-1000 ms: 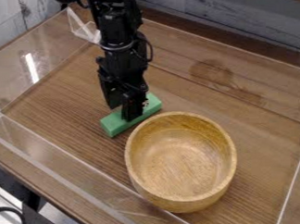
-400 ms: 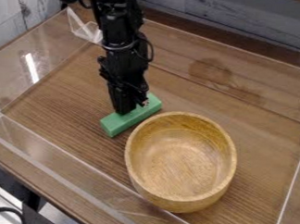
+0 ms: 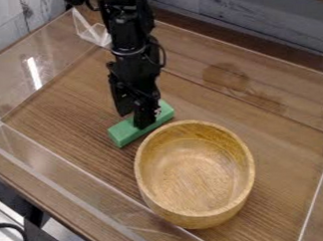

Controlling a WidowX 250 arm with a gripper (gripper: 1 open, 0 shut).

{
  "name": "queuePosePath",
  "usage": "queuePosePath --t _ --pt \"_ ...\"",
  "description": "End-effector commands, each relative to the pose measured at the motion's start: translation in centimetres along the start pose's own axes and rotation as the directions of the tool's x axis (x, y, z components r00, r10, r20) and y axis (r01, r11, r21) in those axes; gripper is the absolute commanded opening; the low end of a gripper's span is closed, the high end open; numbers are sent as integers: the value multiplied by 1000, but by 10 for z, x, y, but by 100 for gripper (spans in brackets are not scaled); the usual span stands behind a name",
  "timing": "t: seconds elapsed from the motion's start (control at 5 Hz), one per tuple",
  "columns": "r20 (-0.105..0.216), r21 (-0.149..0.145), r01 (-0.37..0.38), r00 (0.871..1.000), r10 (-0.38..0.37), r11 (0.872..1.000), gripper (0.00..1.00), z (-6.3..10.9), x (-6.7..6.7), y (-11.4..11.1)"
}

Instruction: Put the green block in the brown bowl

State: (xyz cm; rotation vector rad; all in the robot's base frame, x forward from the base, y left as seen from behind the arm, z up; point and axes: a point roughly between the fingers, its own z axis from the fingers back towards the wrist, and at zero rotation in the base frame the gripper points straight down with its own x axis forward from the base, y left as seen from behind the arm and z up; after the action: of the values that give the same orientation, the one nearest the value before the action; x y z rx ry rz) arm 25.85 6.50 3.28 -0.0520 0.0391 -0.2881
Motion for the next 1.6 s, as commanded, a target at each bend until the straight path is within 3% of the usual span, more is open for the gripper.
queuePosePath --t 0.0,0.2,0.4,0.6,0.8,1.0,1.2,1.4 --pt "30 16 -11 999 11 1000 0 8 3 5" --pt "31 14 -13 999 12 1000 0 9 3 4" --pt "31 13 -11 999 11 1000 100 5 3 4" --pt "31 12 -9 999 9 1000 100 1 3 3" --pt "31 10 -10 999 10 1000 0 1 3 3" --pt "31 8 -11 999 11 1000 0 1 2 3" --pt "30 7 -9 1000 8 1000 100 -3 2 2" --pt "29 5 -6 1000 6 1000 100 -8 2 1"
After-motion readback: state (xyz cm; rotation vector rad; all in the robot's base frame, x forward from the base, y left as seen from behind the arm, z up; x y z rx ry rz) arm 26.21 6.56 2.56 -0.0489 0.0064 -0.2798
